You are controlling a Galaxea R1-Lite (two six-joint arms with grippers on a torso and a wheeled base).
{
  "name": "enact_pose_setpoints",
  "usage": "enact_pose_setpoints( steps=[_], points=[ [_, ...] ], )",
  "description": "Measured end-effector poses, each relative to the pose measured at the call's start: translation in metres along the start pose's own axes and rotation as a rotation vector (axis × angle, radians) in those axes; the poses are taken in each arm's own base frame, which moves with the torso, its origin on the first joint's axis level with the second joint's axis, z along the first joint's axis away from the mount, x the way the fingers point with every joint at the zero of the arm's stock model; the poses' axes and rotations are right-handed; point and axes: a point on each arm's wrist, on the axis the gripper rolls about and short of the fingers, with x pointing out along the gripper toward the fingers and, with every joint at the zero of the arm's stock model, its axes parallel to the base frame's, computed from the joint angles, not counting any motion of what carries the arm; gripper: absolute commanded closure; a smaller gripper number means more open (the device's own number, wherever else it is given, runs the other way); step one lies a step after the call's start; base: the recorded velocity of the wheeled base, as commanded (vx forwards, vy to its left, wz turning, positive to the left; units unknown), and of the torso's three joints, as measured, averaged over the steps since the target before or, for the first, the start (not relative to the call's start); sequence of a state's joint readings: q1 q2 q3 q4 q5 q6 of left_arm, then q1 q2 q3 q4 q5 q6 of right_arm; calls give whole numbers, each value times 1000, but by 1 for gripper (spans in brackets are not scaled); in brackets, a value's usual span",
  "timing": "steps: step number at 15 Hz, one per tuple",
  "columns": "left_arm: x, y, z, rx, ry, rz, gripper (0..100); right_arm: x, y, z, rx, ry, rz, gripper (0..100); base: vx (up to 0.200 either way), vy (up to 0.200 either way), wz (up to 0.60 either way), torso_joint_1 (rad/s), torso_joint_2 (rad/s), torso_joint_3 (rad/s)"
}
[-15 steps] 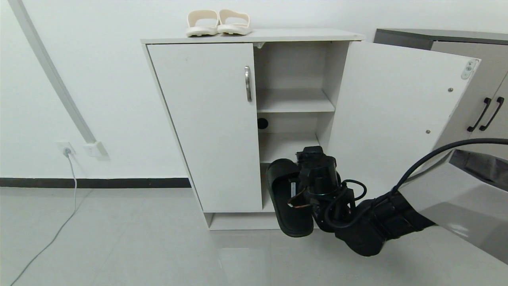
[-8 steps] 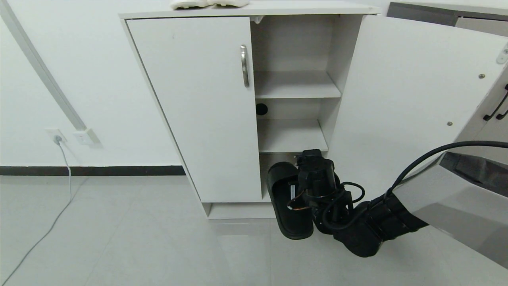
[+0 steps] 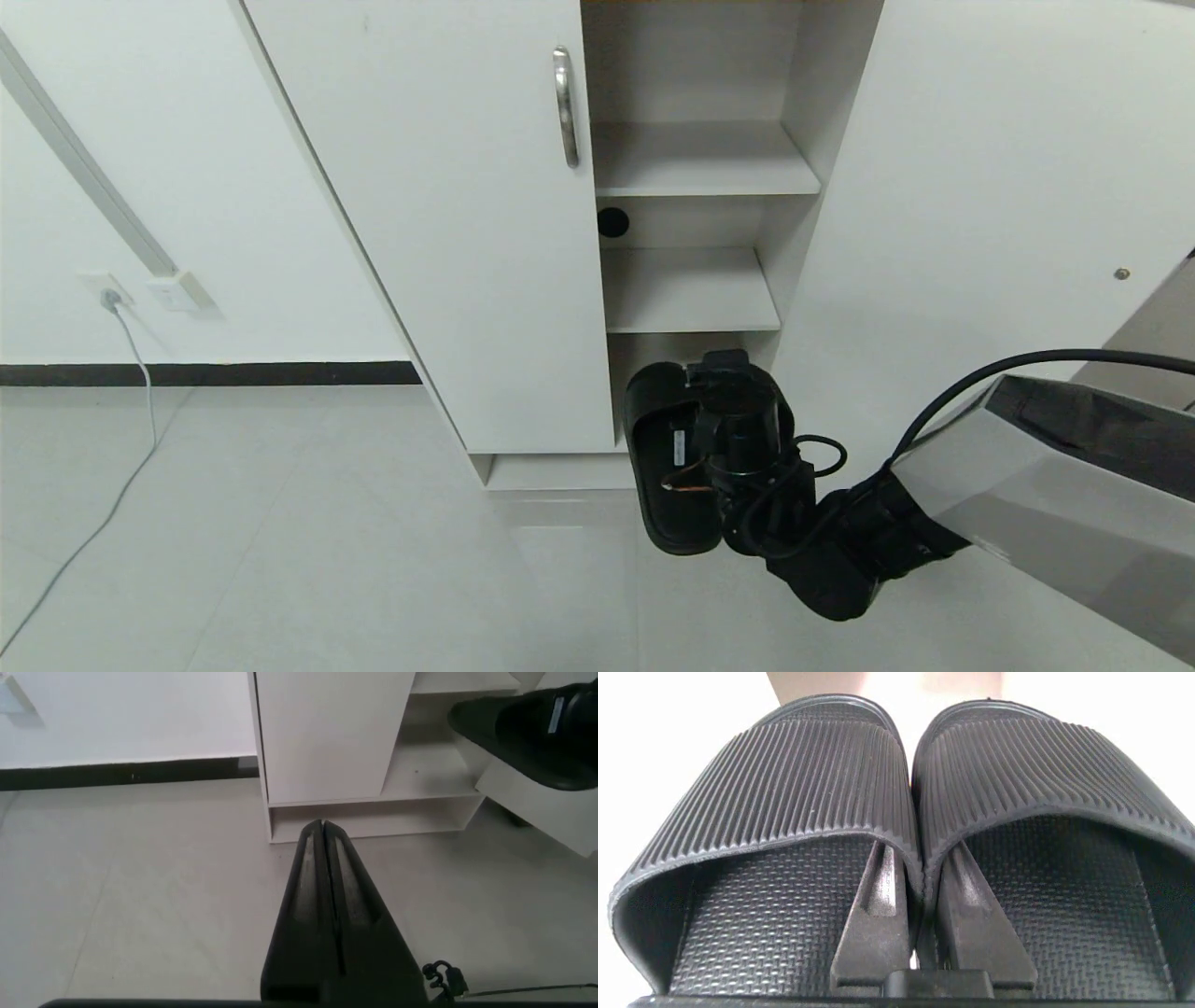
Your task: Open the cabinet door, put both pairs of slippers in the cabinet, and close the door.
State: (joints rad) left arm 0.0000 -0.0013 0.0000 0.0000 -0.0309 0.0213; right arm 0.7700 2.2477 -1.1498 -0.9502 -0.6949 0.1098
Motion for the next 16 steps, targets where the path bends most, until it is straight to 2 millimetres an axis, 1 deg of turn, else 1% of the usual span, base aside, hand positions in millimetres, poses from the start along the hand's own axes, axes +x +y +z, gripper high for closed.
enact_pose_setpoints(
  steps=[3,5,10,16],
  points=[
    [0,0,0,0,0,0,100,4,2,-2,-4,-64,-8,100,0,0,0,0,0,0],
    [0,0,0,0,0,0,100,5,2,-6,-12,-57,-10,100,0,0,0,0,0,0],
    [0,0,0,1,0,0,100,6,2,-6,-26,-58,-12,100,0,0,0,0,0,0],
    [0,0,0,2,0,0,100,6,2,-4,-23,-63,-18,100,200,0,0,2,2,2]
  ],
)
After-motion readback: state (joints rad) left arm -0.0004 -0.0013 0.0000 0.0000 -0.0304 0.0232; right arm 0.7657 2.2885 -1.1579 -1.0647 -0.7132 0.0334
